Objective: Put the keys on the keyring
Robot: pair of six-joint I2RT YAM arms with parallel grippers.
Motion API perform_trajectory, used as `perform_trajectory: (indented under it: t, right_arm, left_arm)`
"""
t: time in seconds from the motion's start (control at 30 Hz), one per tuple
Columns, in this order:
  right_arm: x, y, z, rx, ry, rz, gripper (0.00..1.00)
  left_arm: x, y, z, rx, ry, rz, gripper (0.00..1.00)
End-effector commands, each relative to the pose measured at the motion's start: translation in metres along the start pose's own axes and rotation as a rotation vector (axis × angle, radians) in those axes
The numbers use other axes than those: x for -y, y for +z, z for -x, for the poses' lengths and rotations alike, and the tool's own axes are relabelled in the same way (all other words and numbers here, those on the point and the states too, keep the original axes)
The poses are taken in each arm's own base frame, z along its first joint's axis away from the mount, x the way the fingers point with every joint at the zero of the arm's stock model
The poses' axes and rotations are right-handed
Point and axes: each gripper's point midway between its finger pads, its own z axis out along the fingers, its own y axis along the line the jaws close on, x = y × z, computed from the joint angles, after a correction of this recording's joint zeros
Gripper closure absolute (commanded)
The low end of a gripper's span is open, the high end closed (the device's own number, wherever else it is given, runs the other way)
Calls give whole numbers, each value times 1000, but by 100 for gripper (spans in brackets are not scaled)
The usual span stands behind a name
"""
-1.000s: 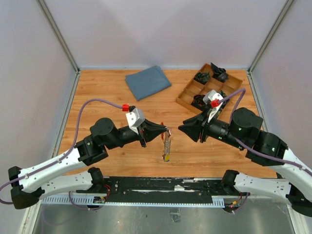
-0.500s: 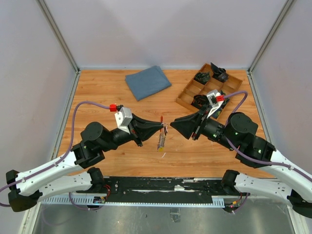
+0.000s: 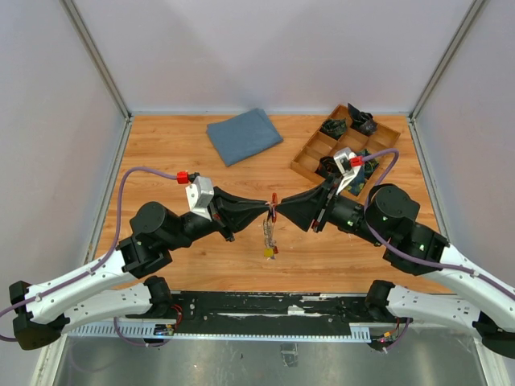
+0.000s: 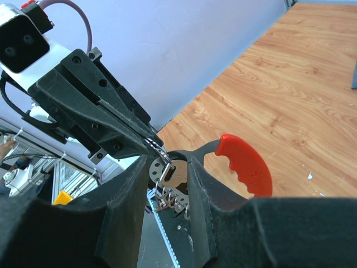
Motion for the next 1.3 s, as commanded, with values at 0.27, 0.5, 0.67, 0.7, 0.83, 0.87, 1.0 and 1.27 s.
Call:
perform_trajectory:
  t: [0.27, 0.5, 0.67, 0.7, 0.83, 0.87, 1.0, 1.27]
  right_arm:
    - [-10, 5, 3, 12, 22, 55, 80]
    - [-9, 6, 1, 3, 26, 59, 83]
    - [-6, 7, -3, -6, 31, 49, 79]
    - [-6, 7, -3, -7, 31, 48, 76]
    - [-5, 8, -5, -13, 31, 47, 74]
    - [-5, 9, -5, -15, 32, 49, 76]
    - [-6, 9, -4, -15, 30, 54, 87]
    - [-8, 7, 0, -3, 12, 61, 99]
  left_arm:
    - [9, -1, 25, 89, 6, -34, 100]
    - [9, -2, 26, 92, 7, -34, 100]
    - [9, -2, 27, 95, 8, -33, 99]
    - [10, -2, 28, 97, 8, -34, 99]
    - [9, -3, 28, 97, 8, -32, 100]
    - [9, -3, 27, 95, 9, -32, 99]
    - [9, -3, 28, 97, 11, -30, 99]
    - [8, -3, 27, 95, 13, -27, 99]
